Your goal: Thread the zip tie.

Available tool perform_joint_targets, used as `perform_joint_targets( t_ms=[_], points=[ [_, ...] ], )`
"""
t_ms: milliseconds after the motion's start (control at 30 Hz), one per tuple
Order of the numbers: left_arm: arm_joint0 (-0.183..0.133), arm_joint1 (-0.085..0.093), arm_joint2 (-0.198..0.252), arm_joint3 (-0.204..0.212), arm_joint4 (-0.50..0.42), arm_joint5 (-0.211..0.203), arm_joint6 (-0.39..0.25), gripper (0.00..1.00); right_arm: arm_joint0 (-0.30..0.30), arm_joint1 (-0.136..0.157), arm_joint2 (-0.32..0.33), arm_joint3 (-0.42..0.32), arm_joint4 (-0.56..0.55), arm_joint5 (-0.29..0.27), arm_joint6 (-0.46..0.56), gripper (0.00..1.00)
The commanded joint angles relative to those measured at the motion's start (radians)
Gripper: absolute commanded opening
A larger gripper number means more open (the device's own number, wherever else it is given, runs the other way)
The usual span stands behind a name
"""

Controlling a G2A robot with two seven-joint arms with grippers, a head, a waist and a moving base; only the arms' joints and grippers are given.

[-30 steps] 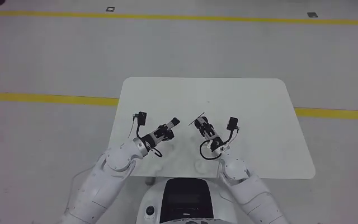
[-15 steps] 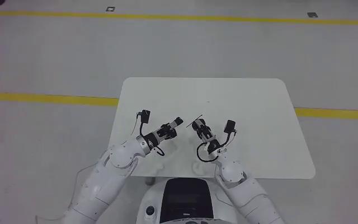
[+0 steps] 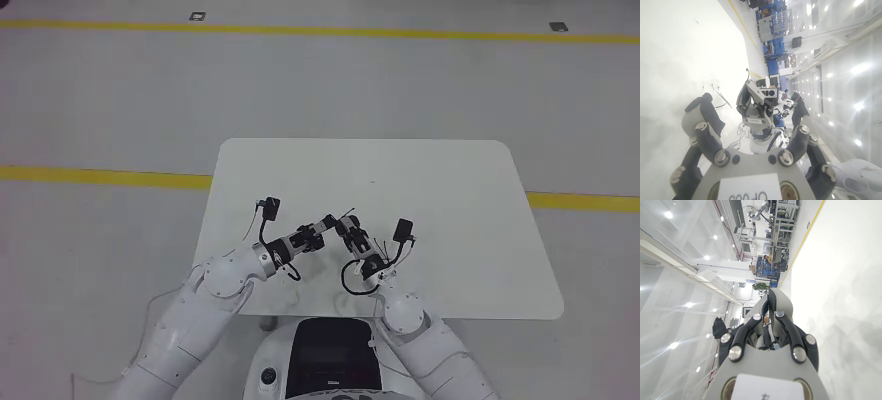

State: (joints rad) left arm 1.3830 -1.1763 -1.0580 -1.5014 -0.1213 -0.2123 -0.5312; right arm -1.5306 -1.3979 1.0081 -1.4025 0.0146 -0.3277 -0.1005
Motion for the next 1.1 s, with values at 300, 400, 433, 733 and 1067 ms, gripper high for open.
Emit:
perform_joint_targets(
  t_ms=[300,400,433,733,1067],
  points=[
    [-0.004,0.000,0.008,0.024,-0.021,-0.041,-0.001,1.00,-0.008,-0.002,-0.001,-0.016,-0.001,0.008,0.013,0.00],
    [-0.004,0.000,0.008,0.024,-0.021,-0.041,-0.001,1.00,-0.008,-0.002,-0.001,-0.016,-0.001,0.008,0.013,0.00],
    [-0.004,0.000,0.008,0.024,-0.021,-0.041,-0.001,1.00,-0.008,-0.002,-0.001,-0.016,-0.001,0.008,0.013,0.00],
    [-0.003,0.000,0.014,0.046,-0.091,-0.067,-0.016,1.00,-0.022,-0.002,0.005,-0.038,-0.028,0.018,0.011,0.00],
    [-0.008,0.000,0.019,0.051,-0.083,-0.062,-0.007,1.00,-0.028,-0.003,0.011,-0.047,-0.015,0.024,-0.004,0.00]
  ],
)
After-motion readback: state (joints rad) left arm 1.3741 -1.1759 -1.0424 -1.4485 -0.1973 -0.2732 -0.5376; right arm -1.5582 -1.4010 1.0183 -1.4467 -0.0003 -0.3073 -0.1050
